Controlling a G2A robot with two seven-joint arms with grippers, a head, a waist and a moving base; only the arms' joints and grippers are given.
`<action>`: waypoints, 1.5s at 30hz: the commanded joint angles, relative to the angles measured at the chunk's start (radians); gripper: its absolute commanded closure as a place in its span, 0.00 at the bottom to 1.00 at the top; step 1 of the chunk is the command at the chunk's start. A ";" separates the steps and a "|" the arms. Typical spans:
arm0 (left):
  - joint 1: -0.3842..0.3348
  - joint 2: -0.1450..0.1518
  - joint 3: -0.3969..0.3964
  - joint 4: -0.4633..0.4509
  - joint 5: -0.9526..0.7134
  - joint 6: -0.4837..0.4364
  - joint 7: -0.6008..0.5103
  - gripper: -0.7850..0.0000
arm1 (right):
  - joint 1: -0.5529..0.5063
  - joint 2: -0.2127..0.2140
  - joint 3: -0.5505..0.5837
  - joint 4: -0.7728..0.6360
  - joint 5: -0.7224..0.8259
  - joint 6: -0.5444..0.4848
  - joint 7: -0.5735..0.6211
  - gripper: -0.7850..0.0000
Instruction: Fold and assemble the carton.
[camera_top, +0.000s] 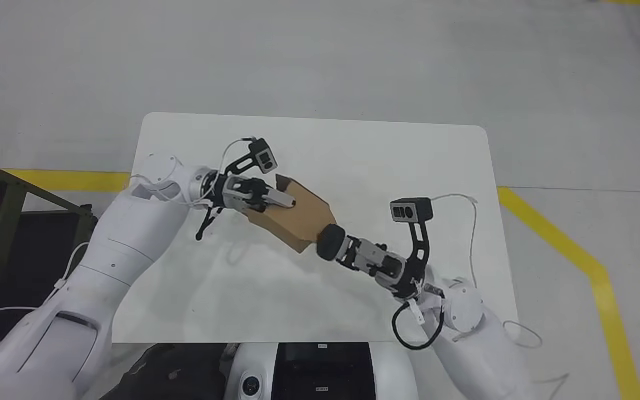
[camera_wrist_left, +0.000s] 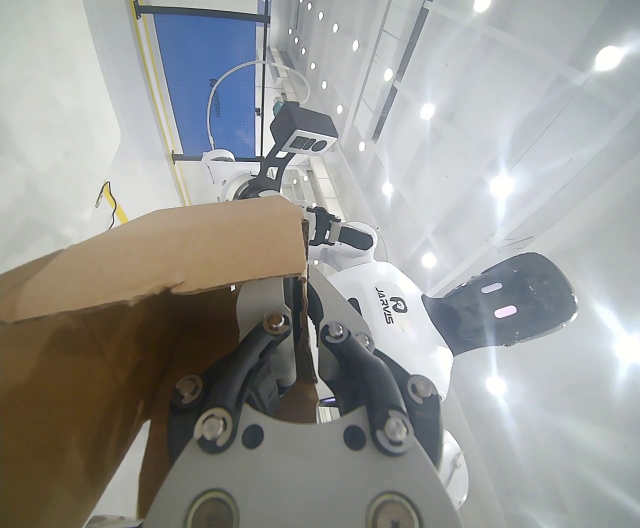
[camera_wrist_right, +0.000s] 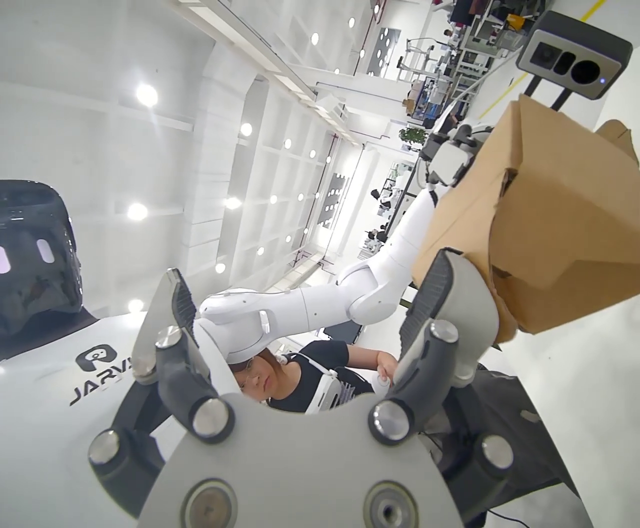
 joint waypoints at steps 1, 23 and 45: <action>0.000 0.000 0.000 -0.004 0.002 0.000 0.000 1.00 | 0.007 -0.001 -0.007 0.003 -0.012 0.006 -0.011 0.00; 0.012 0.011 -0.002 -0.026 -0.035 -0.006 0.000 1.00 | 0.073 -0.012 -0.059 0.090 0.077 -0.014 0.003 0.00; 0.008 0.014 0.005 -0.023 -0.017 -0.004 0.000 1.00 | 0.007 0.008 -0.009 -0.030 -0.080 0.087 -0.074 0.00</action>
